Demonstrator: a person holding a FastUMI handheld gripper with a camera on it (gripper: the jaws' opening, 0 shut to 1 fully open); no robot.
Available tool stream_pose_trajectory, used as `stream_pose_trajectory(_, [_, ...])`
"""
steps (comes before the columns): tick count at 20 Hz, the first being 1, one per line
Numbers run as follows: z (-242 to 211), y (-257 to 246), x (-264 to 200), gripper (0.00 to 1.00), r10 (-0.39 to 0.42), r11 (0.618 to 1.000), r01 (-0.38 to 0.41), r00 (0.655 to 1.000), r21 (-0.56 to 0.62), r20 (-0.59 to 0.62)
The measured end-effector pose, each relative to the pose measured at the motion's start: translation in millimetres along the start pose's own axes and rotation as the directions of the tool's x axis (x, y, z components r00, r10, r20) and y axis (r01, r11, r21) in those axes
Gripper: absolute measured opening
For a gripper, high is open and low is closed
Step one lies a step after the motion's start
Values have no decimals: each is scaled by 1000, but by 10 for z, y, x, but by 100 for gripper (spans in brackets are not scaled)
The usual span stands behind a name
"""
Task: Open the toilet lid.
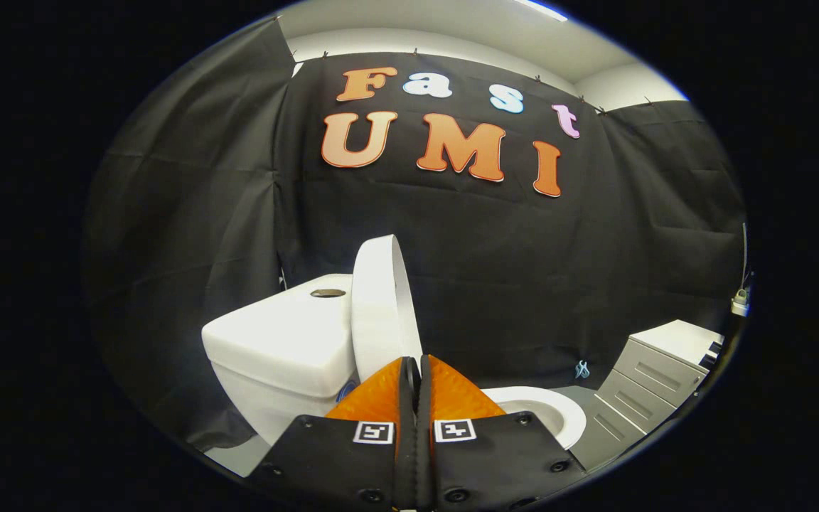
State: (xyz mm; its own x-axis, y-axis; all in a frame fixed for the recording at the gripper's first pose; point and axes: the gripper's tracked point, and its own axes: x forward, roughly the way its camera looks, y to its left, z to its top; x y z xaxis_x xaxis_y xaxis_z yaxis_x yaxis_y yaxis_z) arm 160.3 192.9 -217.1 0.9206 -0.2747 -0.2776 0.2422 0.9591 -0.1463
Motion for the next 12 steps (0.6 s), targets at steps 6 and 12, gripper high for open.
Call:
stream_pose_trajectory(6, [-10, -8, -6, 10, -15, 1000, 15, 1000, 4, 9])
stream_pose_trajectory(12, [8, 118, 19, 26, 42, 999, -42, 999, -18, 16])
